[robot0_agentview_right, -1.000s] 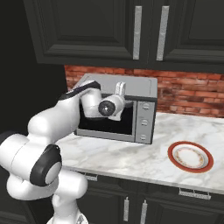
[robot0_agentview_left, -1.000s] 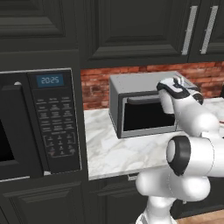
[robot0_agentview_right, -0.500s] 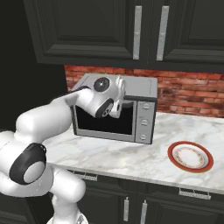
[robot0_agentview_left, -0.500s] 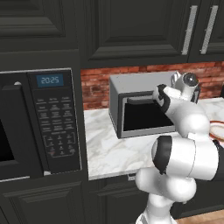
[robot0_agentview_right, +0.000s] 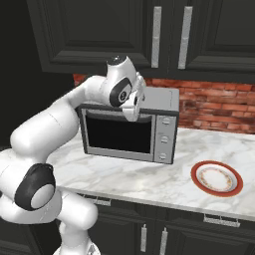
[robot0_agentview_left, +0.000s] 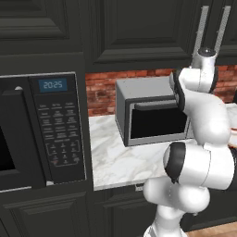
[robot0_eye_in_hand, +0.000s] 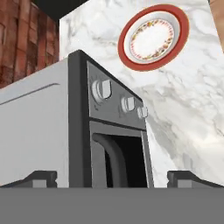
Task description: Pick up the bagel from the plate, place it on the toaster oven rack, close the door, and set the timer.
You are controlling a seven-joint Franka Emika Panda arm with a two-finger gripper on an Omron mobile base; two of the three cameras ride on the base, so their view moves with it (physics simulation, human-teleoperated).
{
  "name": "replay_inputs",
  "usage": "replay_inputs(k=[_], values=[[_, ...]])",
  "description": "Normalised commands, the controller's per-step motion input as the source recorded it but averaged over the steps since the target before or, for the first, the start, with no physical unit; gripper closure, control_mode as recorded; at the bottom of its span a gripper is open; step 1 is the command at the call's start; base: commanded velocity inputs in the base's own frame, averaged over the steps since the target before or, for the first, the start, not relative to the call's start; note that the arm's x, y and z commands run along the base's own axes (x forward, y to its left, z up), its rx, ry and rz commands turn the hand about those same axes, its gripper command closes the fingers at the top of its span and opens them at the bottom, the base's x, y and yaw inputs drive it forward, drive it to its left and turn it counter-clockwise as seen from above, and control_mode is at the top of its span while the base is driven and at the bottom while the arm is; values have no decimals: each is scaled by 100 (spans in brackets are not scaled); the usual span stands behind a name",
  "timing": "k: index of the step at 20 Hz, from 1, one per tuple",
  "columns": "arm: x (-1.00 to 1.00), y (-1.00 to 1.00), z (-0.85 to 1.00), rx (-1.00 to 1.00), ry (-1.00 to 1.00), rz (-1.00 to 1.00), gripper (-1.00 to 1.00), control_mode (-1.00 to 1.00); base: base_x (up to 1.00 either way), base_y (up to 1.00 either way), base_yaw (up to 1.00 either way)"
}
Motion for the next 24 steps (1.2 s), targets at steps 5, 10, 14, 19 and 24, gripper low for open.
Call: replay_inputs(k=[5, 10, 14, 19, 24], values=[[-67, -20, 31, 0, 17, 5, -100, -100, 0, 0, 0], [-100, 0, -50, 0, 4, 4, -100, -100, 0, 0, 0], [-100, 0, -74, 0, -3, 5, -100, -100, 0, 0, 0], [-85, -4, -32, 0, -13, 12, -100, -100, 0, 0, 0], [-18, -54, 0, 0, -10, 30, -100, -100, 0, 0, 0]])
